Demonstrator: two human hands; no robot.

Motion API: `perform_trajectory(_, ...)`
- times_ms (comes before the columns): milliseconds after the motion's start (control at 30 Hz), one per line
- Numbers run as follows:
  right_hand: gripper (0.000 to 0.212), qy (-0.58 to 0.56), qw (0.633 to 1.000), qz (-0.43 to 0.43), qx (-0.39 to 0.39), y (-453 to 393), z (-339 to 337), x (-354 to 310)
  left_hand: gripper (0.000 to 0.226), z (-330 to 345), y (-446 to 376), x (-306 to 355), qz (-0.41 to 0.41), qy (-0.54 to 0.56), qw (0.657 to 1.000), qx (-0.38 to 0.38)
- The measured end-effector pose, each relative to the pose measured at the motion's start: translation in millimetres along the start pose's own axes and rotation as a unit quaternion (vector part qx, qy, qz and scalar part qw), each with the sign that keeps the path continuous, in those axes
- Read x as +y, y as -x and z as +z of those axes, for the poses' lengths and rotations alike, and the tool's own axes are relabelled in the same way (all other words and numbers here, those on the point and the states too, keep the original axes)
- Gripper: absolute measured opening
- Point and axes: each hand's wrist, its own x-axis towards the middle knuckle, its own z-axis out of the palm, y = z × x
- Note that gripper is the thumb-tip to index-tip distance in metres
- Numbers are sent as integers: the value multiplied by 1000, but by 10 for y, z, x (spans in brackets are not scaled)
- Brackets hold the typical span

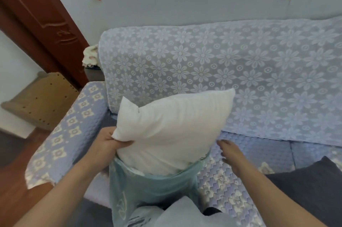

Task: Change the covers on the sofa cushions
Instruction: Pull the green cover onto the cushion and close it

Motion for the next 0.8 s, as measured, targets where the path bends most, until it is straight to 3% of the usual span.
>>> perform_trajectory(67,29,-67,995,16,-75,-84,192,120,51,-31,40,-10,-2,10,1000,-19)
perform_trajectory(133,24,-51,995,-14,-88,-92,331,103,38,-60,101,4,-15,19,1000,-16)
perform_trajectory(200,20,78,993,-64,-64,-122,427,101,39,-115,150,-9,-35,29,999,-7)
perform_trajectory(300,23,388,908,-152,-40,-153,489,148,40,-237,226,-38,-43,26,999,8)
perform_trajectory(400,21,490,854,-165,59,-173,391,92,31,-304,304,-33,-37,6,999,32)
perform_trajectory(467,14,479,848,-198,108,-186,288,-87,38,-301,322,-21,-35,-12,999,34)
perform_trajectory(600,31,375,888,-232,133,-102,204,-387,42,-377,242,-48,-33,-38,996,69)
perform_trajectory(700,20,170,953,-227,108,261,142,-794,30,-427,58,79,19,-17,980,199)
perform_trajectory(800,22,78,945,-291,127,637,-55,-1388,33,-424,-289,458,86,68,949,295)
